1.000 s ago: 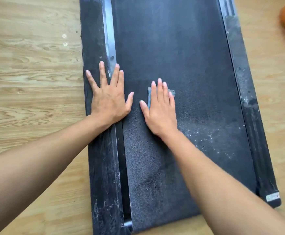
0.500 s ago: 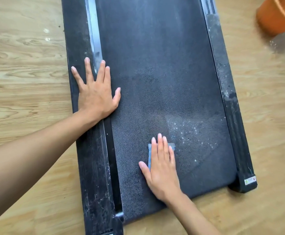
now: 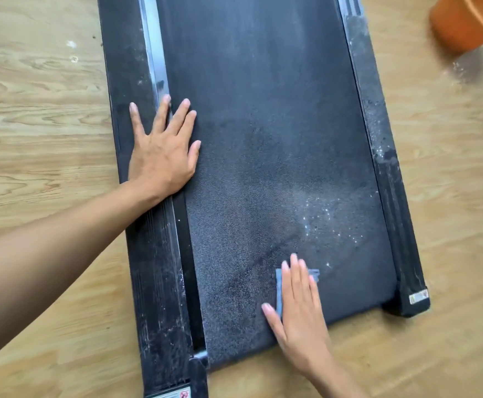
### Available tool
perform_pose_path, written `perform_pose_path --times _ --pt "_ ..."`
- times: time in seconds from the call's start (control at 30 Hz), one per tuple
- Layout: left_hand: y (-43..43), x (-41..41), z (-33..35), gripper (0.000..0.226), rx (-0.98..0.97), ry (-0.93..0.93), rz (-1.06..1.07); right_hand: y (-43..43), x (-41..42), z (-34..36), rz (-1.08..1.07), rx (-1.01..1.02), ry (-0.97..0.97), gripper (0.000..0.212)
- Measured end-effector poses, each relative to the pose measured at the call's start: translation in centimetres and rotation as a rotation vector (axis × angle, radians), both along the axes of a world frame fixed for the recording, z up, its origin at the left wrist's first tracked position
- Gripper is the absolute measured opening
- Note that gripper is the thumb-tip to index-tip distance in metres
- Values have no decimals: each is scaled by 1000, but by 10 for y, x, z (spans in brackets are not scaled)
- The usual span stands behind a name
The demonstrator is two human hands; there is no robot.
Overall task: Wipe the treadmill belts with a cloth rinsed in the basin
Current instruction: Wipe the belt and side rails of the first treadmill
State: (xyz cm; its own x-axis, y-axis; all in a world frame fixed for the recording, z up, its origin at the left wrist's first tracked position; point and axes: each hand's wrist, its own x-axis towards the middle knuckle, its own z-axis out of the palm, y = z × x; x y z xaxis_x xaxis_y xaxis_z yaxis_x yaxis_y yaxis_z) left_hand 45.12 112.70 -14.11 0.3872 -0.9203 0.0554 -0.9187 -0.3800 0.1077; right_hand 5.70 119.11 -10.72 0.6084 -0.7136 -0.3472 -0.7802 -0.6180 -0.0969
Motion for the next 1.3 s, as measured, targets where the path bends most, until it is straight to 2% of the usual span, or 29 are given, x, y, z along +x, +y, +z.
perform_pose_path --times 0.1,0.27,0.37,0.43,0.63,0.7,0.8,0.9,1.03,1.13,1.23,1.3 --pt "0 0 -1 62 -3 -13 14 -9 5 -8 -38 23 15 87" --pt "1 -1 -4 62 -11 -31 15 -136 133 -21 -80 -144 -98 92" --pt "1 -1 -1 61 -11 -14 -1 -185 168 -17 -42 -122 -99 93" --pt "2 1 1 60 -6 -8 -9 -180 154 -13 4 -79 -104 92" --pt "1 -2 2 60 -14 -8 -1 -52 -19 2 34 32 21 87" --pt "0 -4 0 60 -11 -35 12 -40 -34 3 8 67 28 87" --pt "-1 -5 -2 61 6 -51 8 -89 29 -6 -52 0 -33 88" --pt "-1 -4 -5 61 7 -69 22 -174 115 -15 -83 -95 -109 91" --pt "0 -3 -3 61 17 -70 7 -232 150 -13 47 -63 -89 97" --pt "2 -2 1 61 47 -71 -8 -216 104 -2 223 19 -22 99" --pt "-1 -5 5 60 90 -53 -13 -179 -2 6 449 39 103 96" --pt "-2 -6 4 60 73 -60 13 -145 -63 9 443 56 115 93"
